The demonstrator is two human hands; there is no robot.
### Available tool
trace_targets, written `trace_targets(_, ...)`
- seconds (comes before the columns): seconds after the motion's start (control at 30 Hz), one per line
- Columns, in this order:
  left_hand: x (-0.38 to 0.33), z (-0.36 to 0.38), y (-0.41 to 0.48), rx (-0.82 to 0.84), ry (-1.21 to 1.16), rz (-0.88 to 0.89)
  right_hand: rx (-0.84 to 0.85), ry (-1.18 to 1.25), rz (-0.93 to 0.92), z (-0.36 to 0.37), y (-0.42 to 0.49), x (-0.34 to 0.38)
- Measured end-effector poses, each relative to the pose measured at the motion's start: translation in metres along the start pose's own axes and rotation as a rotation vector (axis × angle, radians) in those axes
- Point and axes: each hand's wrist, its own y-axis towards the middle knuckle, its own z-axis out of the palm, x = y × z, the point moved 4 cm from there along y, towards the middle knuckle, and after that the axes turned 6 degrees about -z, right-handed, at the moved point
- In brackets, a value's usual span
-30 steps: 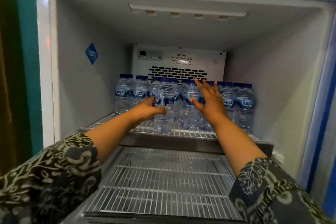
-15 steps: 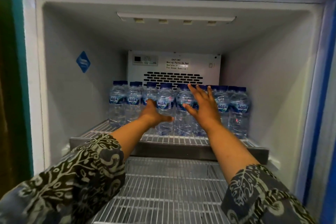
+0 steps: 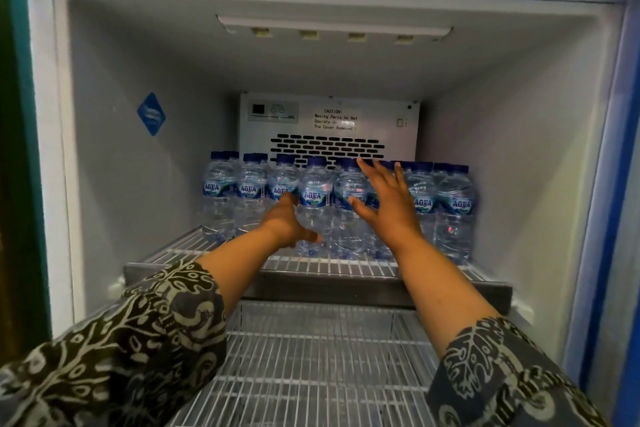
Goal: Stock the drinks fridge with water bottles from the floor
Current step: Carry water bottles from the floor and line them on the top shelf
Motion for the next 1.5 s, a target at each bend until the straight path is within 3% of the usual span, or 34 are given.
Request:
trace_targets(0.3, 0.005, 0.004, 0.002, 0.013, -0.017, -0.008, 0.014, 0.000, -0.009, 0.000, -0.004, 0.005)
trace_targets(0.43, 0.008, 0.008, 0.005, 0.039, -0.068, -0.010, -0.076, 0.114, 0.032, -0.011, 0.005, 0.006)
trace_targets(0.7, 0.003, 0.007, 0.001, 0.000, -0.065, 0.044, 0.162, -0.076, -0.045, -0.014, 0.051, 0.012)
trace_targets(0.9, 0.004, 0.007, 0.002, -0.019, -0.051, 0.068, 0.091, -0.056, -0.072, -0.012, 0.062, 0.010)
trace_targets(1.2, 0.003, 0.009, 0.004, -0.050, 0.031, 0.082, -0.148, -0.084, -0.026, -0.006, 0.043, 0.010)
trace_targets(1.3, 0.004, 0.009, 0.004, -0.044, 0.032, 0.061, -0.110, -0.151, -0.007, -0.004, 0.040, 0.013)
trace_targets(1.5, -0.004, 0.006, -0.013, 0.076, -0.036, -0.074, 0.131, -0.313, -0.022, -0.007, 0.026, 0.013)
